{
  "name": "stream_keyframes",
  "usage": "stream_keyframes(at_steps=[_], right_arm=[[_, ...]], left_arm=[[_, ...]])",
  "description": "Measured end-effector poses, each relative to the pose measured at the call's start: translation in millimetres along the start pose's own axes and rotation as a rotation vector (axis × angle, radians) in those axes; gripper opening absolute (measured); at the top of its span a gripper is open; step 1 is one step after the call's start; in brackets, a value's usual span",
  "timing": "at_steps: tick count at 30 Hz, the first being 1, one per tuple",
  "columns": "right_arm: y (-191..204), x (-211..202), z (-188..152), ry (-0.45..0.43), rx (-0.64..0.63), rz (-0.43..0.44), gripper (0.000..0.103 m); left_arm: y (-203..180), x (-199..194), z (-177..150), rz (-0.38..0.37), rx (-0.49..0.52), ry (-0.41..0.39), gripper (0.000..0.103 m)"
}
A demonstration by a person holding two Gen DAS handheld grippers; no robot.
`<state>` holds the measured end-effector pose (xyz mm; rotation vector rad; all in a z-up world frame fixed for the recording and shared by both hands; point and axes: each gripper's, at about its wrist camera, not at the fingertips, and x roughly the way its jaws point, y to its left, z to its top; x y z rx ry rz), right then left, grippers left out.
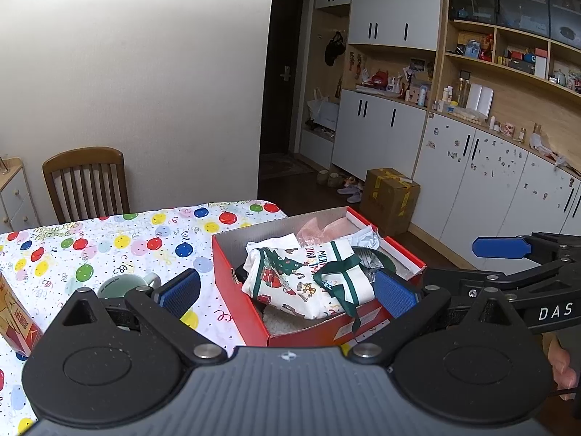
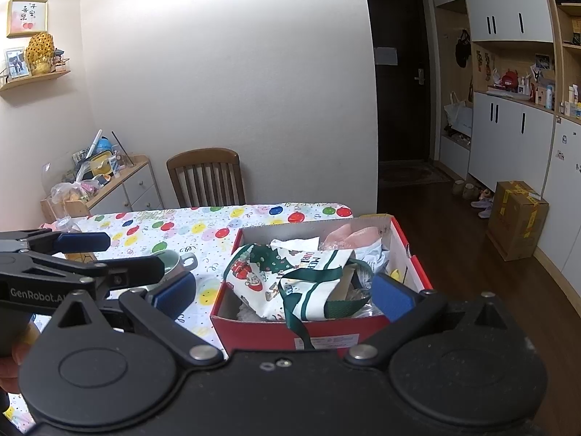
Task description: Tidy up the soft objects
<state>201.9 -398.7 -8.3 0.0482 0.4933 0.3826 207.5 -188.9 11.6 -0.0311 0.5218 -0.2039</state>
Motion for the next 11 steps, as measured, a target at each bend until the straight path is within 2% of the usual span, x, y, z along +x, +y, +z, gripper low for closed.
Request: stream_keyframes(at_steps=[11], right_arm=[[9.0, 3.2, -0.8, 0.003, 0.004, -0.006, 0.103]], left_arm=[[7.3, -2.0, -0.9, -0.006, -0.004, -0.001, 0.103]])
